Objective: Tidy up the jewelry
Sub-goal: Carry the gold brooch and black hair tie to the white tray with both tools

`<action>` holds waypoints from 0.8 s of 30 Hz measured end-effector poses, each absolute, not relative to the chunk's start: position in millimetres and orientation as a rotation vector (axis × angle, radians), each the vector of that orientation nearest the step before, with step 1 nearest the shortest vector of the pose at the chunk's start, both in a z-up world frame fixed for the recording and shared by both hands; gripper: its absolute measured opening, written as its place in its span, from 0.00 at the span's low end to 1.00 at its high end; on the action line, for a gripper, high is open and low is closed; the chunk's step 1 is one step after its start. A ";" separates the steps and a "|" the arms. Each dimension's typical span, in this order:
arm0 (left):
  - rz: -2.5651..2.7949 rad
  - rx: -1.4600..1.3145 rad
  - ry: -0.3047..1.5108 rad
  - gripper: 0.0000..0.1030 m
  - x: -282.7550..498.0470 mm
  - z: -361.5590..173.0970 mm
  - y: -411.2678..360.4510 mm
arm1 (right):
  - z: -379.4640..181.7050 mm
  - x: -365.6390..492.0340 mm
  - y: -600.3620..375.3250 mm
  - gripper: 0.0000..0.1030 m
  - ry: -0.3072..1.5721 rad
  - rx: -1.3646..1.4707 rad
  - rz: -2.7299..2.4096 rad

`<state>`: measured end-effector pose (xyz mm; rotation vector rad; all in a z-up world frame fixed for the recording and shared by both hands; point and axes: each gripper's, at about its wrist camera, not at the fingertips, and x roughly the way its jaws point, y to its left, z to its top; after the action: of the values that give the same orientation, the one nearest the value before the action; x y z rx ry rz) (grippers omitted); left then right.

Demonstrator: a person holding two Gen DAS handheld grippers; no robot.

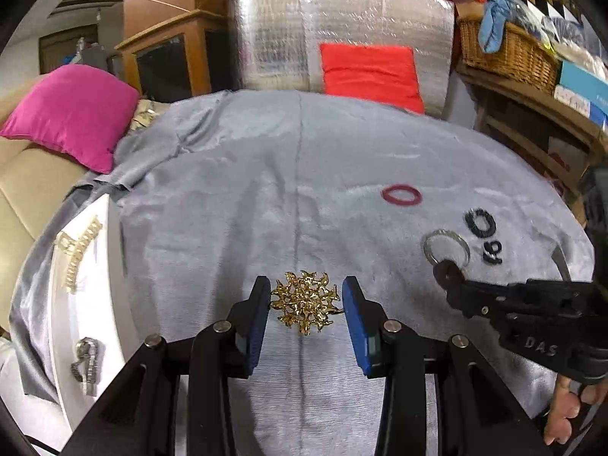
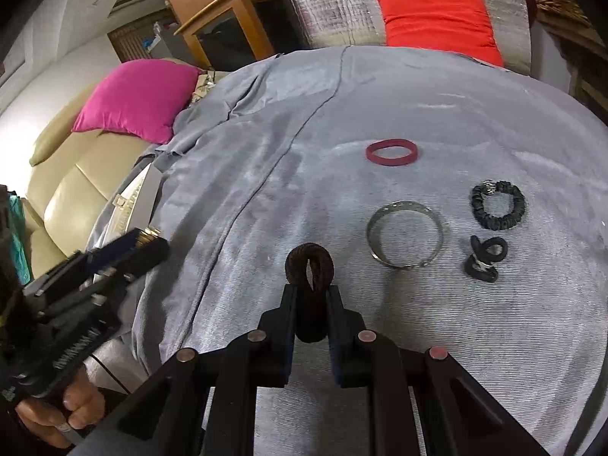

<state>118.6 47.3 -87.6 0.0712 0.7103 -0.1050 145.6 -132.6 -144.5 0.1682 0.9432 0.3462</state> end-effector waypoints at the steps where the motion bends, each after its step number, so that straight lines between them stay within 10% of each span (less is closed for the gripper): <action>1: -0.096 0.068 0.699 0.39 116.8 -85.1 50.9 | -144.8 145.6 -130.7 0.16 0.941 0.164 0.348; 24: 0.177 -0.019 0.625 0.39 97.4 -75.3 169.6 | -125.3 156.7 -5.4 0.16 0.877 0.105 0.577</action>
<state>97.4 169.6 -75.3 -0.0186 0.6246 0.1770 156.7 -5.4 -125.3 0.1055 0.8769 0.5771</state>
